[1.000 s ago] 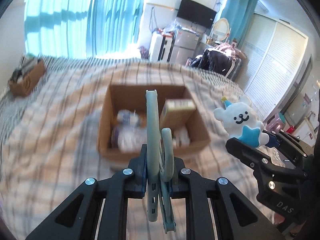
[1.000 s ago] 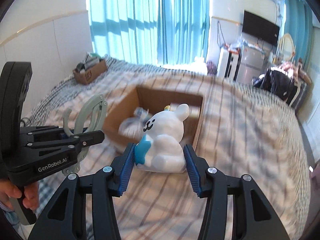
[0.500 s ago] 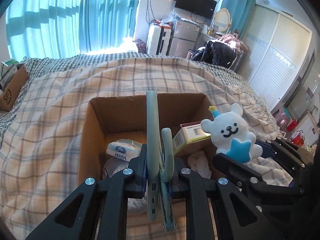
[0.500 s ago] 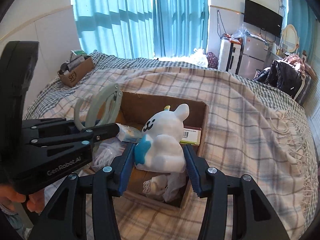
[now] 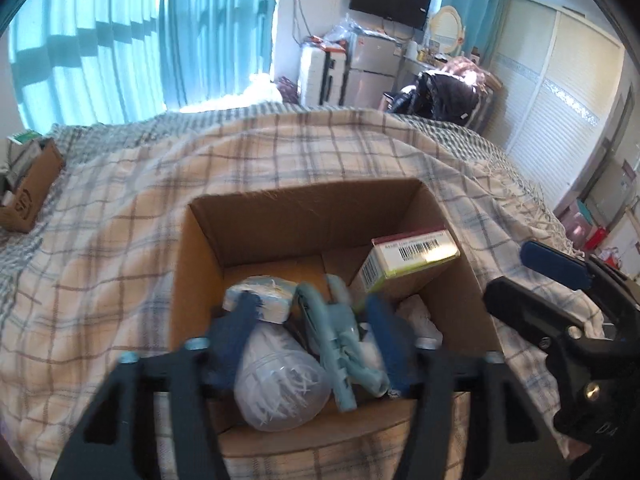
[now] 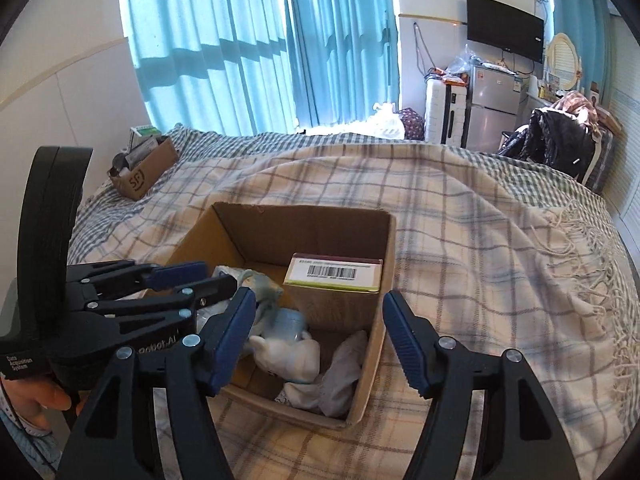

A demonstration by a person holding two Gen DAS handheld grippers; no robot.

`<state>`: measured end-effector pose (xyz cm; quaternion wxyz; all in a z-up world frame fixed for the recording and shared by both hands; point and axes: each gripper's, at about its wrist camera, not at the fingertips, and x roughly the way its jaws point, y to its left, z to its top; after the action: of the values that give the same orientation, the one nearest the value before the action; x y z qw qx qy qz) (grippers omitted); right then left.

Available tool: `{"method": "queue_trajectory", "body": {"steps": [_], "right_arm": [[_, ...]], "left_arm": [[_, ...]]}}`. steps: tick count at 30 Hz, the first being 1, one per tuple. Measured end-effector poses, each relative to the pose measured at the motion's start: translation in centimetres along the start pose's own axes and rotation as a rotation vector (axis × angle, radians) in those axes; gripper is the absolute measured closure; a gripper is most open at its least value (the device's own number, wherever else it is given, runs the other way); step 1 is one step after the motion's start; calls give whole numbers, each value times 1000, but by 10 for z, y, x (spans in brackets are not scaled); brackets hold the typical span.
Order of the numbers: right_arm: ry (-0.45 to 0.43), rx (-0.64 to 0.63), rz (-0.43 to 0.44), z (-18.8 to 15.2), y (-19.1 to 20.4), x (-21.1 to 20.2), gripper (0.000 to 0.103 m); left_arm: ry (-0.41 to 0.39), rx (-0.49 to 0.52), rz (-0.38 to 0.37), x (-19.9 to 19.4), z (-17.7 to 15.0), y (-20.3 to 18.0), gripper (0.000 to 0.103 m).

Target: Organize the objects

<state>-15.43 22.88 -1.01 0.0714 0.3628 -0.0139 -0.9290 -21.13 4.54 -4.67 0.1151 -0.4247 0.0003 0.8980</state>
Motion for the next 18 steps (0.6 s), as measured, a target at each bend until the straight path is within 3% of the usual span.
{"method": "queue_trajectory", "body": {"steps": [3, 6, 13, 18], "right_arm": [[-25, 8, -22, 2, -1, -23, 34], [-57, 8, -50, 7, -1, -51, 31], [-168, 2, -82, 22, 9, -129, 23], [-243, -18, -116, 26, 22, -183, 13]], "left_arm": [[-35, -19, -4, -22, 3, 2, 35], [-68, -36, 7, -48, 7, 0, 28], [-227, -30, 10, -137, 15, -11, 10], [-324, -20, 32, -191, 14, -19, 6]]}}
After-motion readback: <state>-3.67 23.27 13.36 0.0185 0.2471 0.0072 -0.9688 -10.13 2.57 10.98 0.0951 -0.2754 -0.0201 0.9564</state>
